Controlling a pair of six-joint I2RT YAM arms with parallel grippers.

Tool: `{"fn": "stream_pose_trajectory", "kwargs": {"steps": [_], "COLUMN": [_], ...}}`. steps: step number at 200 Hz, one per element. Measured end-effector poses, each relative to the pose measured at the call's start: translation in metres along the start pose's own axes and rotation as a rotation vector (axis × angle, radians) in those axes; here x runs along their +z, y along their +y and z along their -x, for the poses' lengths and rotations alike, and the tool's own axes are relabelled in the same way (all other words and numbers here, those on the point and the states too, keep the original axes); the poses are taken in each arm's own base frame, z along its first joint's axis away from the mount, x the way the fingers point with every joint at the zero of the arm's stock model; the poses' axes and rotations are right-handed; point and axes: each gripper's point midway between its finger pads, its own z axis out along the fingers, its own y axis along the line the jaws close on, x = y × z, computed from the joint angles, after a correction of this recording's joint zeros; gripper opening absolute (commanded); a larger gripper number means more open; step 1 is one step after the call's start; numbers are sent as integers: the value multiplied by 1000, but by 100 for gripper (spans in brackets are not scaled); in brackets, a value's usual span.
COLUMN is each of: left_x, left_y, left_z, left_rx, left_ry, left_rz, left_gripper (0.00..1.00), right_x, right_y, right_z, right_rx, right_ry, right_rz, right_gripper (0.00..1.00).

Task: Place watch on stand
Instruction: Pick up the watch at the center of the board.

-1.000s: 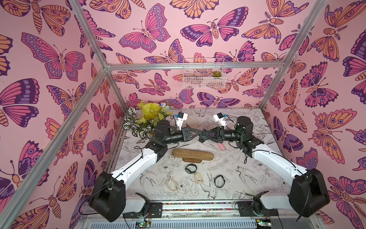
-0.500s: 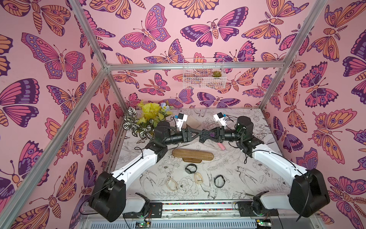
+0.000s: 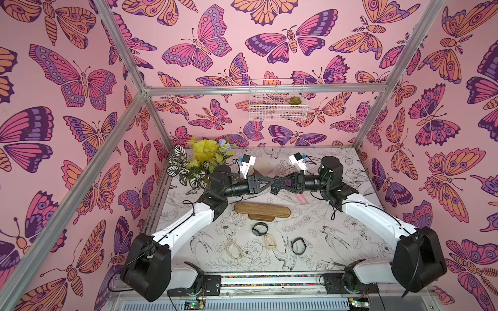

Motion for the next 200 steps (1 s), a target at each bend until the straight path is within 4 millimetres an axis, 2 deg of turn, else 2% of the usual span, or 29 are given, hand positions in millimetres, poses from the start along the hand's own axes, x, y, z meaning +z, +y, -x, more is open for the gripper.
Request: {"fn": "stream_pose_trajectory", "kwargs": {"steps": [47,71,123,163,200], "left_x": [2,3,5,5,6], "left_y": [3,5,4,1,3], "left_z": [-1,-3,-2,1,1], "left_rx": [-7,-13,-12,-4,-12], "left_ry": [5,12,14,7,9], "left_rz": [3,5,1,-5,2], "left_gripper": [32,37,24,20,18], "right_x": [1,1,2,1,1], "right_y": [-4,-6,-7,-10,-7], "right_z": [-1,-1,-2,-1,0], "right_rx": [20,28,26,25,17], "right_ry": [8,11,12,9,7], "right_rz": [-8,-11,-12,-19,-10], "right_gripper": [18,18,19,47,57]}}
